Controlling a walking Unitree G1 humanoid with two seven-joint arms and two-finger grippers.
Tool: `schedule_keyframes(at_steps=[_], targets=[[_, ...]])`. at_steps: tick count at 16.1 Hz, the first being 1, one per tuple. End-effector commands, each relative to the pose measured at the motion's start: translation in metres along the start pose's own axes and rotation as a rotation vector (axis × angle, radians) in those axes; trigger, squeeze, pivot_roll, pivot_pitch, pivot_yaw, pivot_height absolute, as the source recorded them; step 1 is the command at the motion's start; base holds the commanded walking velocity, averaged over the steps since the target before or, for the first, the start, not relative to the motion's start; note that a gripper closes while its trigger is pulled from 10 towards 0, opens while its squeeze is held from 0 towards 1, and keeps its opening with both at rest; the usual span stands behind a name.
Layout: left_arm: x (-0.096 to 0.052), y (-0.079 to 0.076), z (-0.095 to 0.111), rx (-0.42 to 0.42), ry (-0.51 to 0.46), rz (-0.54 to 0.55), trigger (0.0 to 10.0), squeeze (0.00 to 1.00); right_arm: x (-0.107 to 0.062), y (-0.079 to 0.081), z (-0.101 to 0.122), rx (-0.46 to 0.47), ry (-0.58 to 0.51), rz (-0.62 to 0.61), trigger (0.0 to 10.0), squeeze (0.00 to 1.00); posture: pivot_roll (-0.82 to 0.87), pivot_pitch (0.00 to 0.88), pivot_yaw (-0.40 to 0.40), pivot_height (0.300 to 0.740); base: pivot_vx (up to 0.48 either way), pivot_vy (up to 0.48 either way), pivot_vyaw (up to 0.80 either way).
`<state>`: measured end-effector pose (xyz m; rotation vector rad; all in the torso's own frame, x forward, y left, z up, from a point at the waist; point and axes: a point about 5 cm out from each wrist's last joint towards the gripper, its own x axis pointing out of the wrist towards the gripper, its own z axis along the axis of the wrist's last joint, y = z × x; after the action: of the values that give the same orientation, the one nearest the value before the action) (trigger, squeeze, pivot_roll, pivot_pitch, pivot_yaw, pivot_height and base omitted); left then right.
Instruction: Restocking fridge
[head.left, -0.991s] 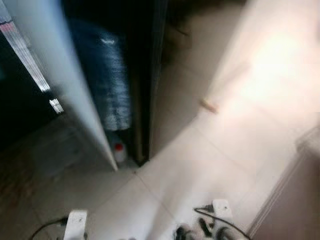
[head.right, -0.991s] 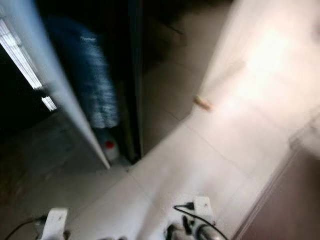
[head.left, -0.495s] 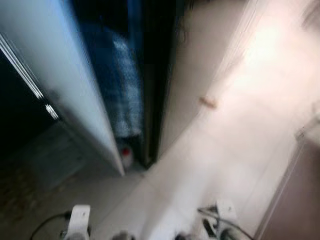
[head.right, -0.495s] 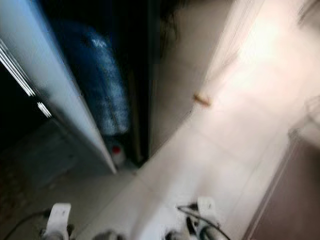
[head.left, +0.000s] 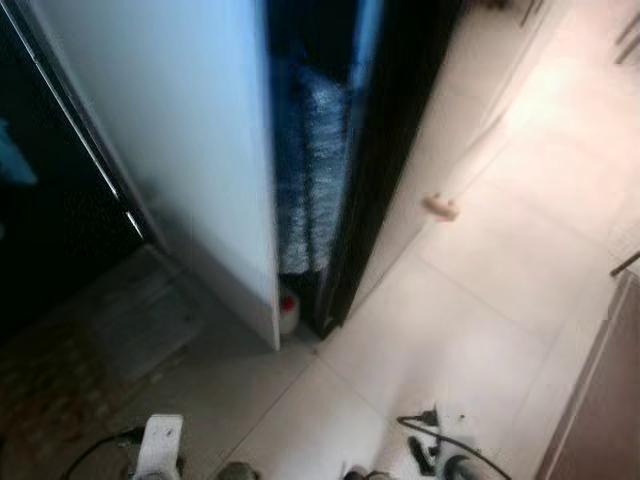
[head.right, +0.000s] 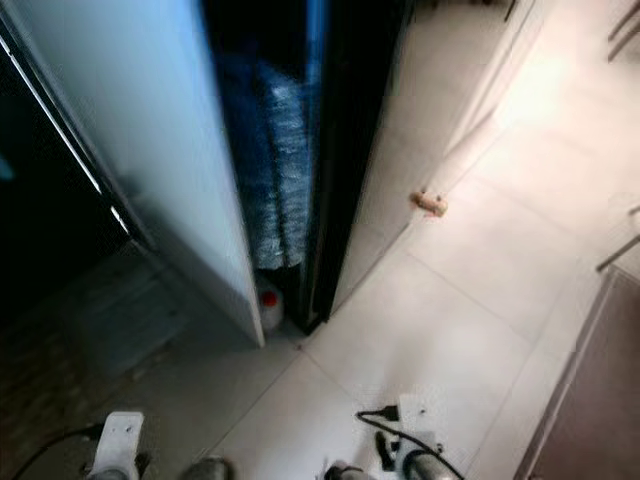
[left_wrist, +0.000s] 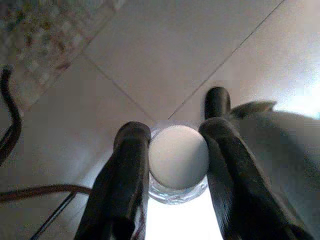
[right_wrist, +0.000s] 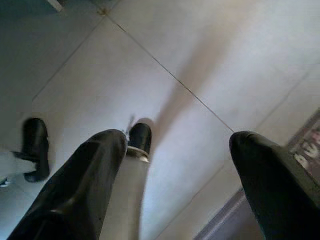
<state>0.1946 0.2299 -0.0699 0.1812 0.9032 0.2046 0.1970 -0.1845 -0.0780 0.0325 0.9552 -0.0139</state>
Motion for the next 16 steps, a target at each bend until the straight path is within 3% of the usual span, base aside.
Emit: schedule_keyframes(at_steps=[1,4,16], targets=[[-0.003,0.005,-0.017,0.021,0.052,0.011,10.0,0.00,0.000,0.004,-0.007,0.018,0.022,0.007,10.0,0.00,0.04,0.209,-0.067,0.740,0.000,0.296,0.00],[-0.003,0.005,-0.016,0.020,0.049,0.011,10.0,0.00,0.000,0.004,-0.007,0.012,0.024,0.009,10.0,0.00,0.04,0.206,-0.068,0.740,0.000,0.280,-0.78],[0.000,0.000,-0.003,0.039,0.025,-0.010,10.0,0.00,0.001,0.004,0.001,0.021,0.010,-0.011,10.0,0.00,0.01,0.169,-0.054,0.740,0.000,0.000,-0.77]])
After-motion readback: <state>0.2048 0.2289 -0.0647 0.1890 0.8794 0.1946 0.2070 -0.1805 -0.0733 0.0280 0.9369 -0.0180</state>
